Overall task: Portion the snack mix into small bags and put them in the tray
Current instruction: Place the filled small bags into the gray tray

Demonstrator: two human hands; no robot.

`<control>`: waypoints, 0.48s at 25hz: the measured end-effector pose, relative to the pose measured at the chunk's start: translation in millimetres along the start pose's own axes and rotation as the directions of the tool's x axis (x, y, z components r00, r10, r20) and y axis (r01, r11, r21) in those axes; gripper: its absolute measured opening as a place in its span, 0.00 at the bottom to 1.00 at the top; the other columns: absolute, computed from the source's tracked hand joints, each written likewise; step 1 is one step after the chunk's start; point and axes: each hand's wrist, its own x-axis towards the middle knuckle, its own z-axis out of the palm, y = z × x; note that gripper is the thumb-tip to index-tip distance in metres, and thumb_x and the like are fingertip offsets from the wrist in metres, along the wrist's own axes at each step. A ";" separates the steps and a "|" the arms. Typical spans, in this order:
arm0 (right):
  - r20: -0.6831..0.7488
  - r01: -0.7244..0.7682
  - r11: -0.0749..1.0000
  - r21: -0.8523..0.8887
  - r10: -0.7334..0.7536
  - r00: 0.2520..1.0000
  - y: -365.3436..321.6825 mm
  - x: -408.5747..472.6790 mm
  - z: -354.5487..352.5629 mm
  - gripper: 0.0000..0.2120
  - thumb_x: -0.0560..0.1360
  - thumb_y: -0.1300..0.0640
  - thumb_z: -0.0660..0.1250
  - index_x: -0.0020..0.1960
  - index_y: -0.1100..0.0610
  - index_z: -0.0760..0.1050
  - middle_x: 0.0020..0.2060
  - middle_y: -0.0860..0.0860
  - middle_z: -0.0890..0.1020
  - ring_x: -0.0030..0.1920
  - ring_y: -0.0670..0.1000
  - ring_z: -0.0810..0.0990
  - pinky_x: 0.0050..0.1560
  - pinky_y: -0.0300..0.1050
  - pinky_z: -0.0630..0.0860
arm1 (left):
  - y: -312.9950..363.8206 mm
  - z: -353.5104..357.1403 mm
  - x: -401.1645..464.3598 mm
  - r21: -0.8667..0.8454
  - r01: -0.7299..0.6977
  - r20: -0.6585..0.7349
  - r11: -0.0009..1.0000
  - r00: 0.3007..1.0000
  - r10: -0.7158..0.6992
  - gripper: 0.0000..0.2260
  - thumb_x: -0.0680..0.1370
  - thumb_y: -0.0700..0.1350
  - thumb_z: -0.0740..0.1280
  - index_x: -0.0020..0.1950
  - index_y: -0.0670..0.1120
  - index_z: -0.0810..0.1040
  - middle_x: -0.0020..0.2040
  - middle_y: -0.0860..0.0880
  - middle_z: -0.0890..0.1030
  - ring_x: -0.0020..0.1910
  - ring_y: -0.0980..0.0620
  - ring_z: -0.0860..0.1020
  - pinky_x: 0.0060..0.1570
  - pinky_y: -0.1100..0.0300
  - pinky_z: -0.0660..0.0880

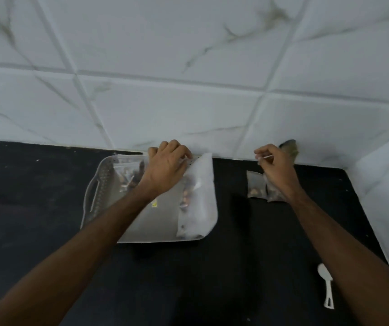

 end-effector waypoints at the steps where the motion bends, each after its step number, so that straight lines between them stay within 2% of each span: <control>1: -0.001 -0.042 0.999 -0.022 0.042 0.999 15.0 -5.5 -11.7 0.09 0.77 0.67 0.66 0.53 0.57 0.80 0.49 0.50 0.83 0.49 0.49 0.82 0.50 0.37 0.77 | 22.5 2.9 6.4 -0.024 -0.050 0.012 0.998 0.999 0.051 0.06 0.78 0.47 0.65 0.54 0.54 0.78 0.51 0.53 0.76 0.52 0.48 0.74 0.49 0.51 0.63; 4: -0.020 -0.148 0.981 -0.125 0.146 0.989 57.5 -17.2 -34.6 0.11 0.75 0.68 0.67 0.55 0.58 0.80 0.52 0.53 0.82 0.52 0.51 0.82 0.56 0.42 0.77 | 91.3 30.1 19.4 -0.023 -0.259 0.098 0.966 0.961 0.260 0.07 0.77 0.50 0.64 0.54 0.53 0.78 0.53 0.51 0.77 0.53 0.47 0.75 0.51 0.49 0.66; 6: 0.005 -0.199 0.960 -0.196 0.203 0.979 80.1 -20.9 -41.6 0.13 0.74 0.66 0.68 0.57 0.56 0.79 0.56 0.53 0.80 0.53 0.51 0.80 0.59 0.48 0.79 | 126.7 58.6 26.5 0.013 -0.338 0.236 0.941 0.916 0.325 0.11 0.77 0.51 0.65 0.58 0.51 0.77 0.57 0.49 0.76 0.56 0.45 0.76 0.54 0.47 0.68; 8: 0.066 -0.263 0.930 -0.258 0.288 0.955 94.7 -20.3 -45.0 0.16 0.74 0.63 0.69 0.61 0.55 0.77 0.59 0.53 0.76 0.55 0.51 0.79 0.60 0.51 0.78 | 149.1 84.7 38.3 -0.016 -0.249 0.390 0.968 0.890 0.236 0.15 0.78 0.51 0.65 0.64 0.50 0.74 0.62 0.48 0.75 0.61 0.45 0.74 0.59 0.47 0.66; 10: 0.122 -0.326 0.908 -0.263 0.366 0.922 107.5 -16.0 -41.2 0.20 0.74 0.61 0.70 0.65 0.55 0.74 0.61 0.54 0.73 0.57 0.53 0.78 0.61 0.52 0.77 | 158.2 103.3 52.1 -0.053 -0.075 0.499 0.996 0.862 0.091 0.19 0.78 0.52 0.65 0.68 0.50 0.71 0.65 0.47 0.73 0.64 0.44 0.74 0.63 0.45 0.64; 12: 0.167 -0.389 0.896 -0.217 0.426 0.889 118.2 -9.6 -37.4 0.25 0.73 0.58 0.72 0.68 0.55 0.71 0.63 0.53 0.73 0.58 0.53 0.78 0.62 0.54 0.77 | 162.4 121.9 66.1 -0.006 0.111 0.555 0.994 0.827 -0.089 0.21 0.78 0.54 0.65 0.69 0.49 0.69 0.66 0.45 0.74 0.65 0.42 0.74 0.65 0.43 0.62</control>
